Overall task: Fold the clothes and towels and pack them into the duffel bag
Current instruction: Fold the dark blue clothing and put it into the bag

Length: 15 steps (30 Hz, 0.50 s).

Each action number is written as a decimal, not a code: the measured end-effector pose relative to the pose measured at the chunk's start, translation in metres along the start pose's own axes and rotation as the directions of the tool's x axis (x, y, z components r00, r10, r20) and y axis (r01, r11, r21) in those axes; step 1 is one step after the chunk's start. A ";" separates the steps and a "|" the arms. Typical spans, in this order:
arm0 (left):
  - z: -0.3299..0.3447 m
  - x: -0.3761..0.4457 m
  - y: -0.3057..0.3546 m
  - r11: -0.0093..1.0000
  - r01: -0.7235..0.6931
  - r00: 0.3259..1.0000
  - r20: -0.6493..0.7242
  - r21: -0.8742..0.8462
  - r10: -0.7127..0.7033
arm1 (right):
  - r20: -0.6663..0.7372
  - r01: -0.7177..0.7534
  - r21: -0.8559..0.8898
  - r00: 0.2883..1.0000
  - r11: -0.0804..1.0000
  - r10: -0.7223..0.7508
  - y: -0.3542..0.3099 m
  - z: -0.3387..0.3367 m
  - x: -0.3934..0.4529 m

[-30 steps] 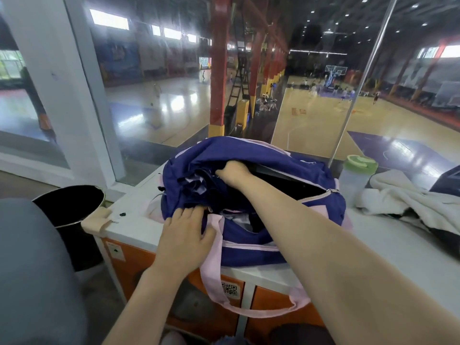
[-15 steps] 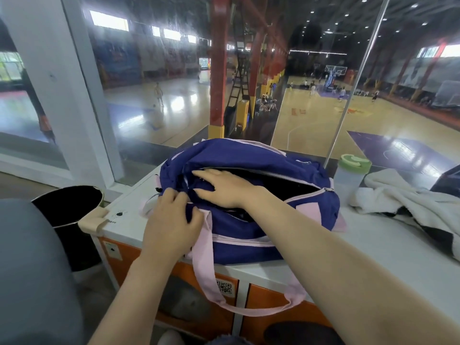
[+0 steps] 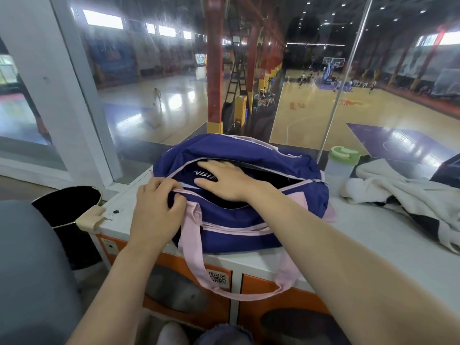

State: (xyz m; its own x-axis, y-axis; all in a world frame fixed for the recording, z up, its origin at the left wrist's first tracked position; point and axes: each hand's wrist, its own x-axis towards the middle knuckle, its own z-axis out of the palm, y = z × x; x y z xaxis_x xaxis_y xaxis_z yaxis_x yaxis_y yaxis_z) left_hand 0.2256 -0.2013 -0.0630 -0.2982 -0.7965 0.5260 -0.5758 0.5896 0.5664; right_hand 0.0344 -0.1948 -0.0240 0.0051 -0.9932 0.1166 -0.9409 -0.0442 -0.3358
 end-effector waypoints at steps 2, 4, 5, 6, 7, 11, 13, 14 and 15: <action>0.000 0.000 0.008 1.000 -0.015 1.000 0.022 0.007 0.014 | -0.056 -0.032 -0.131 0.998 0.991 0.025 0.004 -0.003 -0.015; 0.000 -0.002 0.019 0.998 -0.051 0.998 0.038 0.044 0.049 | -0.138 -0.057 -0.195 0.990 0.979 0.030 0.008 -0.007 -0.031; 0.000 -0.003 0.027 0.996 -0.072 0.997 0.038 0.058 0.070 | -0.177 -0.072 -0.212 0.984 0.975 0.034 0.011 -0.010 -0.039; 0.001 -0.004 0.037 0.993 -0.098 0.995 0.036 0.064 0.096 | -0.203 -0.087 -0.216 0.978 0.972 0.043 0.015 -0.014 -0.050; 0.003 -0.006 0.046 0.990 -0.124 0.992 0.037 0.065 0.122 | -0.216 -0.099 -0.210 0.975 0.973 0.053 0.020 -0.019 -0.060; 0.020 -0.012 0.087 0.972 -0.226 0.971 0.096 0.066 0.220 | -0.255 -0.117 -0.174 0.964 0.978 0.070 0.042 -0.042 -0.113; 0.034 -0.019 0.113 0.967 -0.250 0.959 0.149 0.040 0.242 | -0.322 -0.138 -0.152 0.943 0.979 0.082 0.058 -0.054 -0.144; 0.042 -0.024 0.127 0.963 -0.268 0.949 0.177 0.024 0.259 | -0.352 -0.159 -0.138 0.930 0.978 0.102 0.067 -0.060 -0.161; 0.050 -0.029 0.143 0.960 -0.281 0.940 0.204 0.009 0.274 | -0.378 -0.189 -0.121 0.916 0.975 0.131 0.077 -0.065 -0.177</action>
State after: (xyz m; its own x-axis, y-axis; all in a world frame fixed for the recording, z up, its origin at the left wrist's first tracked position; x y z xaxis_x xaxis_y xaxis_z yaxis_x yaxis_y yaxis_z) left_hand 0.1138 -0.1006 -0.0294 -0.5932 -0.6145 0.5201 -0.4752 0.7887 0.3899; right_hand -0.0615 -0.0154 -0.0097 -0.2467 -0.8751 0.4164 -0.9587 0.1577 -0.2366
